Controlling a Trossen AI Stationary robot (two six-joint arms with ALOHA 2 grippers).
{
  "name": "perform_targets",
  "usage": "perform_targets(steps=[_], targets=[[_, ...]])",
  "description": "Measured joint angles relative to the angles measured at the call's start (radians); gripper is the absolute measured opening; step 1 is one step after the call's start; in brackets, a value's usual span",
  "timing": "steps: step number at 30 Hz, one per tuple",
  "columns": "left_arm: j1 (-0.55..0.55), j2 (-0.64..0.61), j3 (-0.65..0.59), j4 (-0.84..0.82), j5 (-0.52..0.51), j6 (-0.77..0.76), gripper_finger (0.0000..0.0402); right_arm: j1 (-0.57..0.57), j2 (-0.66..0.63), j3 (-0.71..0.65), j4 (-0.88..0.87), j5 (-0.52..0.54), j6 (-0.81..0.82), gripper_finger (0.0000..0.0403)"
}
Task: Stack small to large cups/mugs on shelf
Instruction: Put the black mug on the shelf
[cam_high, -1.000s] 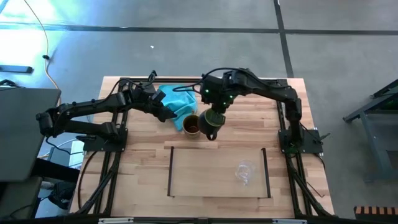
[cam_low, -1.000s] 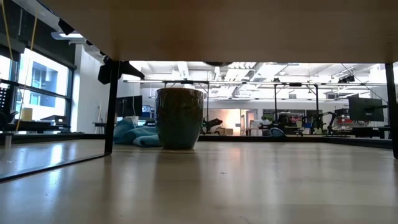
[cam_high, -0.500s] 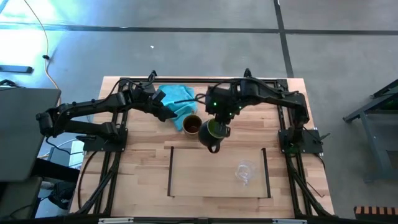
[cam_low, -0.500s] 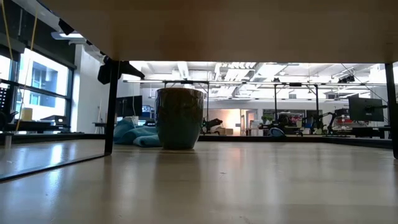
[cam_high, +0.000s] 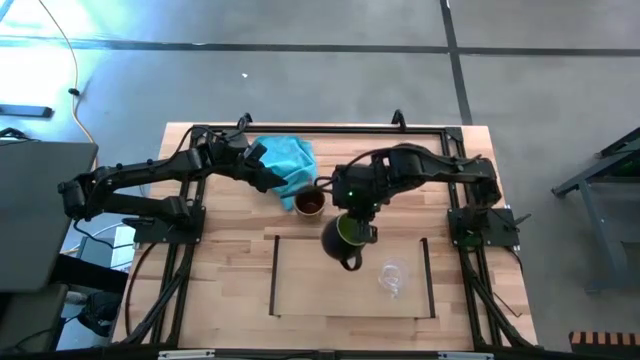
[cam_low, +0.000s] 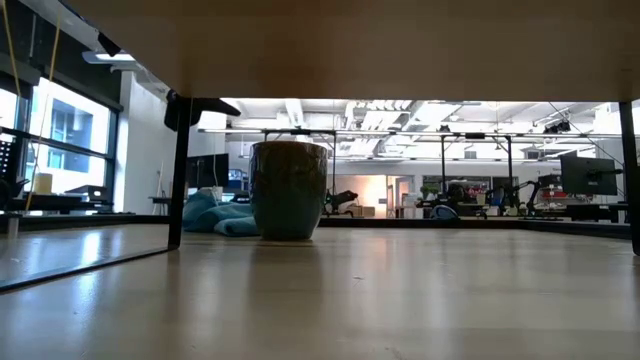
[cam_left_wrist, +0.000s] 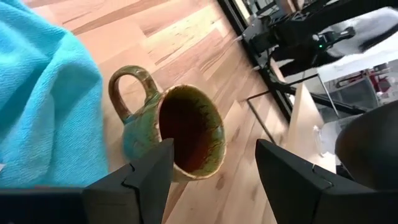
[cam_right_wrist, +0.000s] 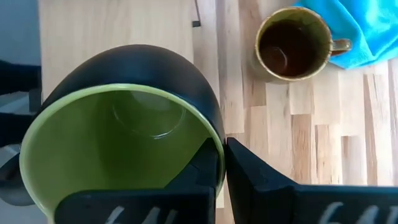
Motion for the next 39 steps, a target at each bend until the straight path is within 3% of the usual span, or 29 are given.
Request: perform_targets(steps=[10,17,31,39], targets=[[-0.037,0.0,0.0,0.002,0.005,-0.022,0.0215,-0.019,-0.048,-0.001,0.0,0.003,-0.036,0.0],[-0.081,0.0,0.0,0.002,-0.049,-0.034,0.0215,-0.028,-0.074,-0.001,0.0,-0.031,-0.048,0.0],[-0.079,0.0,0.0,0.029,-0.073,-0.05,0.0215,0.029,-0.074,-0.004,0.001,-0.074,-0.037,0.0],[-0.078,0.0,0.0,0.029,-0.074,-0.05,0.0215,0.032,-0.137,-0.236,-0.002,-0.116,-0.037,0.0]])
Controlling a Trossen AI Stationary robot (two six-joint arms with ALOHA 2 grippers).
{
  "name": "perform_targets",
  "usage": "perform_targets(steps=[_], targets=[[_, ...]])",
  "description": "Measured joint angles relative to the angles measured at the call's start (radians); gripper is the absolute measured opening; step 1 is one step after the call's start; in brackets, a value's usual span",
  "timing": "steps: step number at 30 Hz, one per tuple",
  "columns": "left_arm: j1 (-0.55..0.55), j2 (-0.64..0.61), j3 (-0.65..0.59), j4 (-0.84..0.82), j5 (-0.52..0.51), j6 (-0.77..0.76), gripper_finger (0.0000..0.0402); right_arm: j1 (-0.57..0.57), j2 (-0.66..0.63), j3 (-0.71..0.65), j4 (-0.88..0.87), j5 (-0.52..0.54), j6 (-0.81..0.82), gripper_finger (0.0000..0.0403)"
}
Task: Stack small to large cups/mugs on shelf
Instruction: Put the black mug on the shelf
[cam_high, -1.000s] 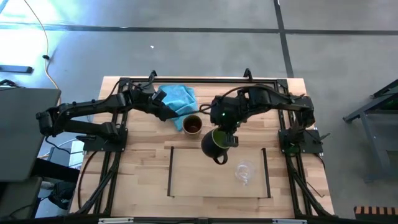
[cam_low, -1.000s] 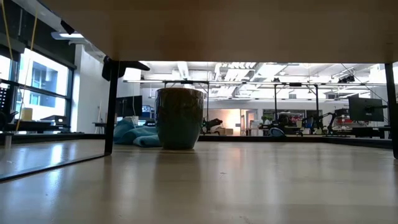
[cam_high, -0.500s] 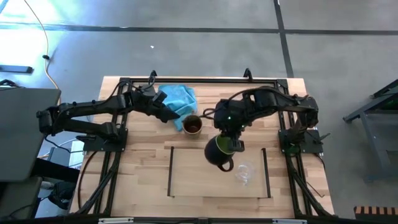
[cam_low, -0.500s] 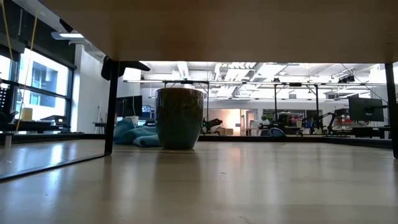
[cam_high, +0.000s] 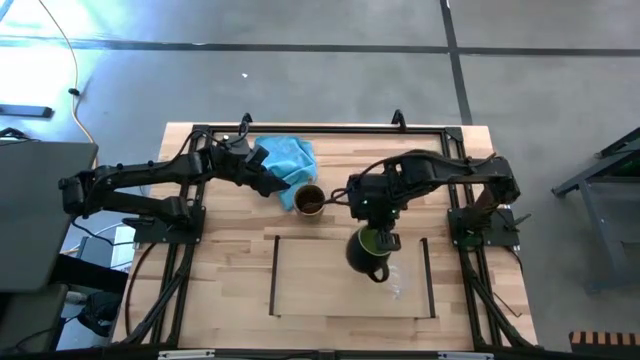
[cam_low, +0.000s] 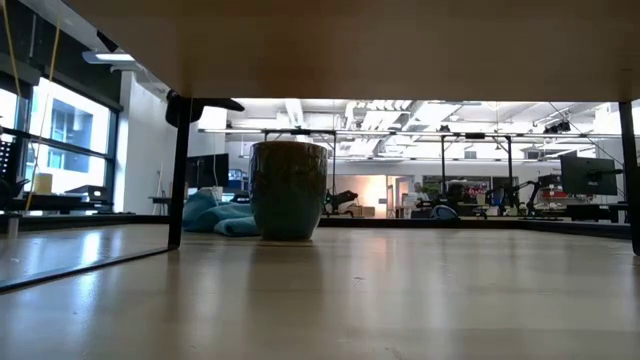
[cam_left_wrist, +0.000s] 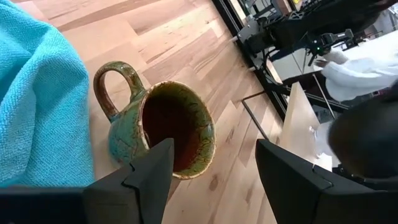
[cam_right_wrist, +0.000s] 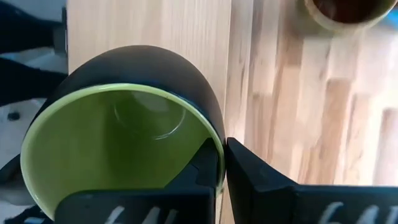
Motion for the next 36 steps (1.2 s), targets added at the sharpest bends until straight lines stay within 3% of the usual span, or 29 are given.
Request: perform_targets(steps=[13,24,36], targets=[[0.0,0.0,0.0,0.002,-0.047,-0.019,0.0215,0.02,-0.014,-0.033,0.004,-0.005,-0.004,0.0],[0.0,0.0,0.0,0.001,-0.052,-0.024,0.0215,0.035,0.051,-0.033,0.029,-0.037,-0.03,0.0],[0.0,0.0,0.0,0.0,-0.055,-0.013,0.0215,0.035,0.075,-0.032,0.122,-0.069,0.034,0.0]])
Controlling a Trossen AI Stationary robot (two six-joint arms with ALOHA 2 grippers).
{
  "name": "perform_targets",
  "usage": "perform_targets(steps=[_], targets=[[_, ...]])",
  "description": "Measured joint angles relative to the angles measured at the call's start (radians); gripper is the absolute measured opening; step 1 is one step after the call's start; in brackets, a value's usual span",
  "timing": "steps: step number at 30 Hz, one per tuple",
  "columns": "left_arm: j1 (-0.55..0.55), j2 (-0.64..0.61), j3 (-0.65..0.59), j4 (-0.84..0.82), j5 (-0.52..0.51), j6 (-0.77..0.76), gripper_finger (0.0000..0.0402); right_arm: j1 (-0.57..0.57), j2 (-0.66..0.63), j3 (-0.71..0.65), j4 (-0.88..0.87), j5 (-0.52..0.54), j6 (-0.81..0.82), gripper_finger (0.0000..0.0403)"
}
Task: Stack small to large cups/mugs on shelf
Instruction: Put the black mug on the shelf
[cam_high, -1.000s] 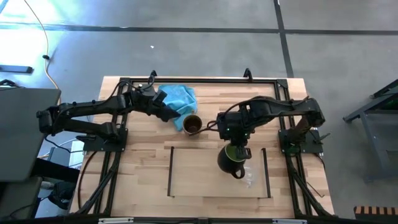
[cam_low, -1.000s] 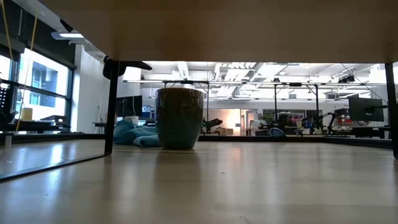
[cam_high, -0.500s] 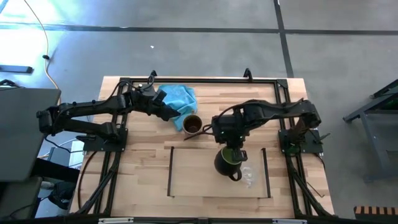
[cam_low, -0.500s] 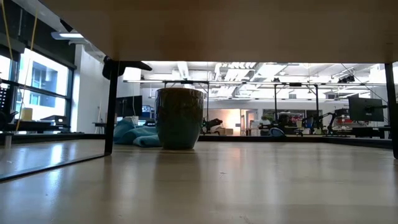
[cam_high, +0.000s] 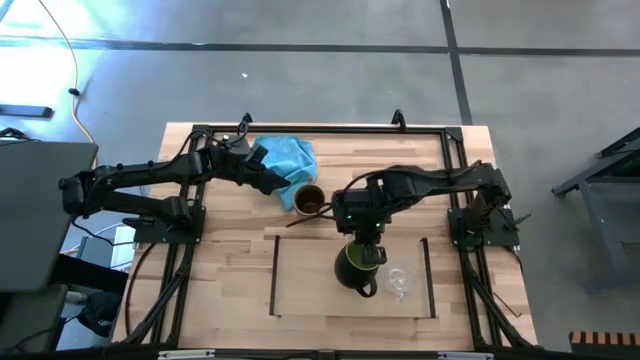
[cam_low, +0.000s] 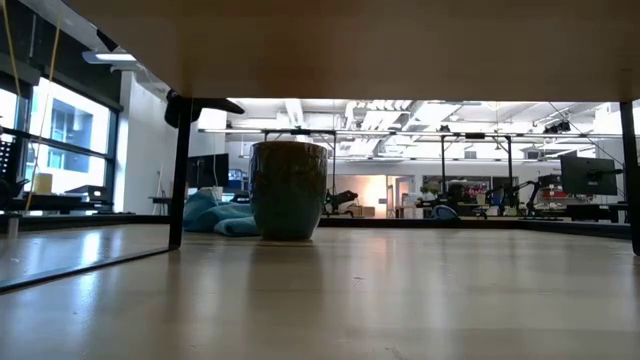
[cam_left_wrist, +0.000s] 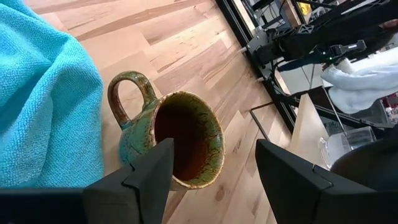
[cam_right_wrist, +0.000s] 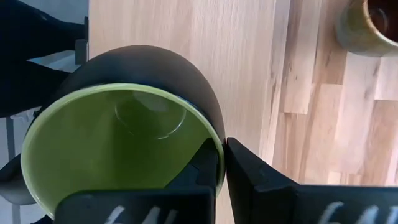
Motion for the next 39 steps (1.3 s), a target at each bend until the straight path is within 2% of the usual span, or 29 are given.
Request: perform_targets(steps=[5,13,15,39], targets=[[0.0,0.0,0.0,-0.006,0.001,0.013,0.0215,0.004,0.035,0.029,0.018,-0.021,0.007,0.0],[0.0,0.0,0.0,-0.007,0.006,0.018,0.0215,0.004,0.128,0.245,-0.126,0.028,-0.012,0.0],[0.0,0.0,0.0,-0.007,0.012,0.018,0.0215,0.004,0.148,0.269,-0.116,0.034,-0.012,0.0],[0.0,0.0,0.0,-0.014,0.041,0.017,0.0215,0.046,0.171,0.254,-0.119,0.041,0.152,0.0]])
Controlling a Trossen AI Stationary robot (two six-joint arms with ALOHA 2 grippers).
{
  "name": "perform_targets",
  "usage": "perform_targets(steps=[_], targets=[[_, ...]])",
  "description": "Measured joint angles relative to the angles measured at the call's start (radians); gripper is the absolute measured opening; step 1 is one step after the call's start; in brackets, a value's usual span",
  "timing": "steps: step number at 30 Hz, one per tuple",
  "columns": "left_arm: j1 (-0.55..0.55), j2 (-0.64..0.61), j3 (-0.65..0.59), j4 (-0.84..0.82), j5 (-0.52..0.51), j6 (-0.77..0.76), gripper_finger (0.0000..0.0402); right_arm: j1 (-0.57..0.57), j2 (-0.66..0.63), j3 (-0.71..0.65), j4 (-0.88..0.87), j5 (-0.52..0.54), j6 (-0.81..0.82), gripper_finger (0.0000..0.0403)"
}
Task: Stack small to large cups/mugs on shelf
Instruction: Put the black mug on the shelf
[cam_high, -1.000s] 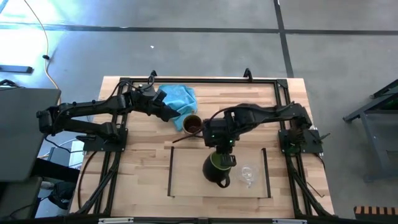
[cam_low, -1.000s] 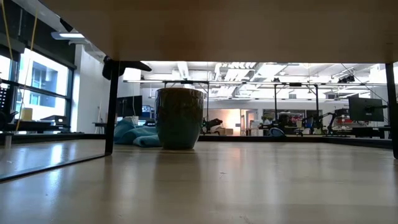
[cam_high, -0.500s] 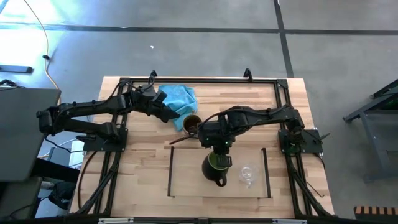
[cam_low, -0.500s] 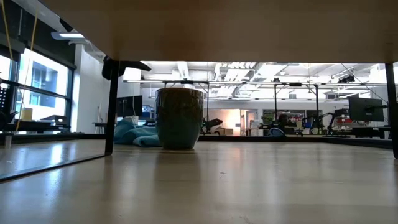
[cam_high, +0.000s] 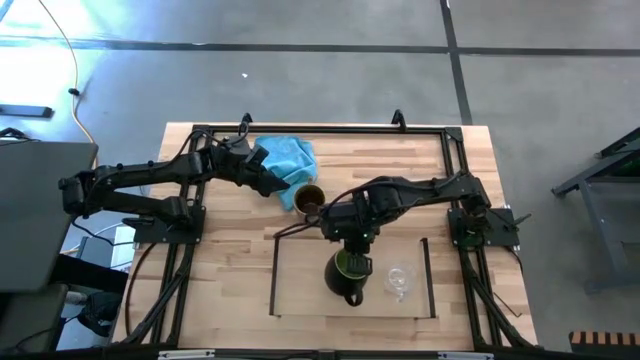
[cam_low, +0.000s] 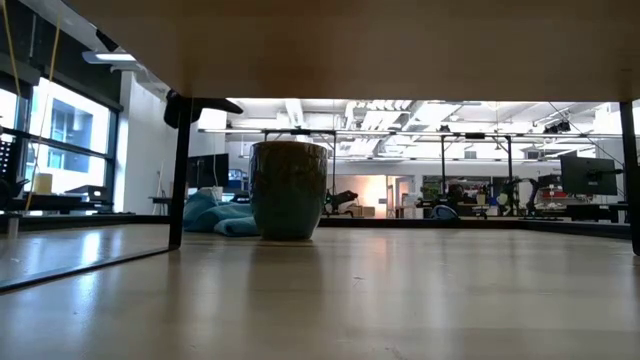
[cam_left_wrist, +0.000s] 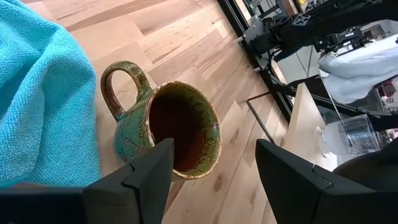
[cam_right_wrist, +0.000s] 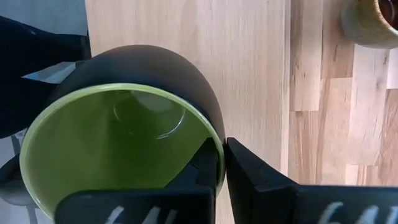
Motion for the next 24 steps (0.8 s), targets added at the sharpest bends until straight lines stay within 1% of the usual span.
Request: perform_targets(steps=[24], targets=[[0.0,0.0,0.0,0.001,-0.001,0.0,0.0215,0.0,-0.001,0.001,0.0,0.002,0.012,0.0]])
